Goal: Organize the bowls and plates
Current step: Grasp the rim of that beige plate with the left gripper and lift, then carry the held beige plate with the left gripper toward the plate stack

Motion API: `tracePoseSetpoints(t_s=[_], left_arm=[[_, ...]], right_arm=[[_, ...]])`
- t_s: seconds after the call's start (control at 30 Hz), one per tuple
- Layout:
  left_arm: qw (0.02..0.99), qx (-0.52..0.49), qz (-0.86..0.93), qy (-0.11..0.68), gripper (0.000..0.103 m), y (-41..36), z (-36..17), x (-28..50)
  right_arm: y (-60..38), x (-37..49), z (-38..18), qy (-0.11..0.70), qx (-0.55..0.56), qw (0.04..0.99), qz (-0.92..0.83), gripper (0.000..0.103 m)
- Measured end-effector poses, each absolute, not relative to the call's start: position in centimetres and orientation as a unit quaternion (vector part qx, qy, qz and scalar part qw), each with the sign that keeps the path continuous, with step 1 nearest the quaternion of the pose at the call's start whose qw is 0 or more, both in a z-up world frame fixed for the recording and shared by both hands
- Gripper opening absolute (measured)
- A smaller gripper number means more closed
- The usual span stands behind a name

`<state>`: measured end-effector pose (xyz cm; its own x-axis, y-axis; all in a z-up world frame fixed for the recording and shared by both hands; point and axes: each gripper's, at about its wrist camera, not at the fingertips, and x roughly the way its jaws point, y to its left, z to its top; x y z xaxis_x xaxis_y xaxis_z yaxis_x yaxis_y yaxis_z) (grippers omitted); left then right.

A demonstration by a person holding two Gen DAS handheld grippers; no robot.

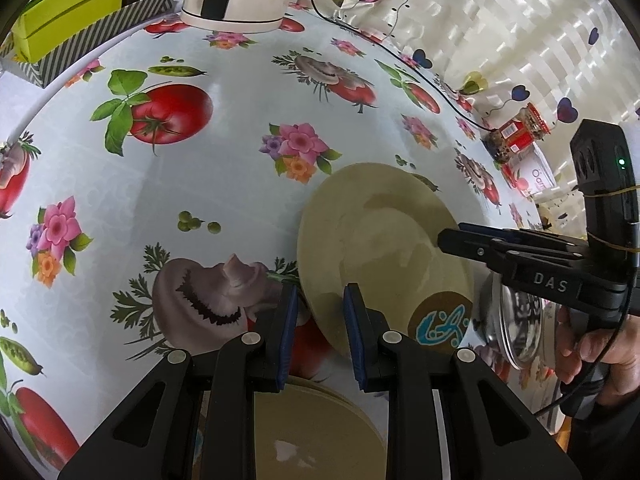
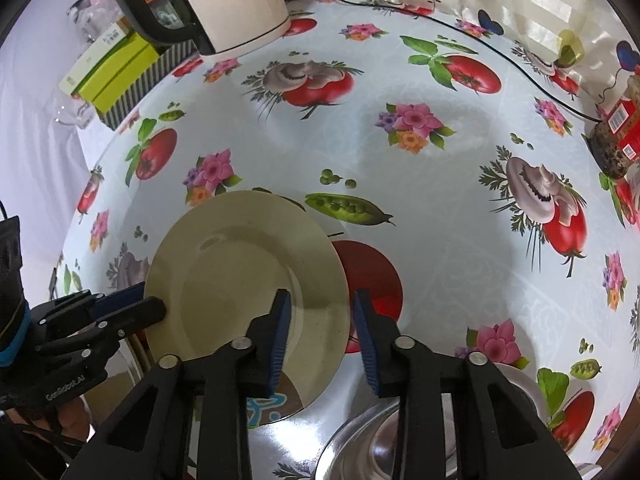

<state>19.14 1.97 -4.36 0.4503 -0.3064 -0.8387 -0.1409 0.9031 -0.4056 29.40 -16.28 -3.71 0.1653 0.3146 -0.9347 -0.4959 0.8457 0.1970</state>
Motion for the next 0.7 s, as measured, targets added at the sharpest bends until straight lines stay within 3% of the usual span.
tracePoseSetpoints(t_s=[0.2, 0.7], left_arm=[[0.83, -0.211, -0.045, 0.514, 0.024, 2.0, -4.1, 19.1], [0.843, -0.215, -0.034, 0.492, 0.024, 3.5, -2.5, 18.7]], right_arm=[[-16.3, 29.6, -3.8, 0.587, -0.077, 0.762, 0.263, 0.022], [-15.4, 29.3, -2.6, 0.573, -0.066, 0.77, 0.273, 0.021]])
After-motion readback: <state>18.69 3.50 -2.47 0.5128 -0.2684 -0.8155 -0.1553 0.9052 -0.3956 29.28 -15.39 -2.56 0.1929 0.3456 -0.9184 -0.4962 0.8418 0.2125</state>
